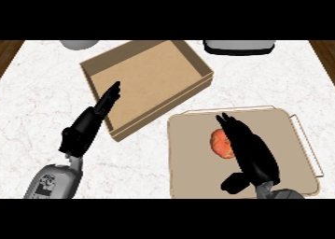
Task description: Pick the squash from the tray and place it in the cardboard box
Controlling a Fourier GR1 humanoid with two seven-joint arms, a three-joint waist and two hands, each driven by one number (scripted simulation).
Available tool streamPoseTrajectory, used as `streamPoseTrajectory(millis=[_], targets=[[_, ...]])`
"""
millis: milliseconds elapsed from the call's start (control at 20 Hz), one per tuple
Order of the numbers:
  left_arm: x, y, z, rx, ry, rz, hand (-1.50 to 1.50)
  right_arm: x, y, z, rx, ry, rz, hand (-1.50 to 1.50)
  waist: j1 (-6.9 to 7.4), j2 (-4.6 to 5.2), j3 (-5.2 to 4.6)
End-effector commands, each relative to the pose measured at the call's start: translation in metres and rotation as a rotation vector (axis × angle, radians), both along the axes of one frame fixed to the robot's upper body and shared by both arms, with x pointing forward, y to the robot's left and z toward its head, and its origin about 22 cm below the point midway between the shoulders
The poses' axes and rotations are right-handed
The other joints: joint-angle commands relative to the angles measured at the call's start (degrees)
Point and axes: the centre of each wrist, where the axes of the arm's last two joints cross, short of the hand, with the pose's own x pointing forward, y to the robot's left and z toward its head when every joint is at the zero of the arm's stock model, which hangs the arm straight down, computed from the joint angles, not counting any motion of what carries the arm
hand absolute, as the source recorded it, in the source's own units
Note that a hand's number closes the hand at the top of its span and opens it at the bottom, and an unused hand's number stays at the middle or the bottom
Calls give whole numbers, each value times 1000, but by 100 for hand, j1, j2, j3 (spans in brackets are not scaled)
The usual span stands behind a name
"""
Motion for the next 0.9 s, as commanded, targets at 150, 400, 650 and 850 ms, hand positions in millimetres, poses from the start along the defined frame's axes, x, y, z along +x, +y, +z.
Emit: streamPoseTrajectory(millis=[150,400,650,850], targets=[[-22,4,-9,5,-16,-19,0,-7,-18,-6,-27,53,14,-150,-6,-5,0],[-4,4,-19,2,-6,5,0,7,9,-12,-22,92,13,-150,-7,1,0],[-5,-7,-1,3,8,4,0,0,-5,-48,-39,97,23,-150,-7,-1,1],[-10,2,-8,-6,6,-27,0,18,7,-49,-95,99,6,-150,3,2,0]])
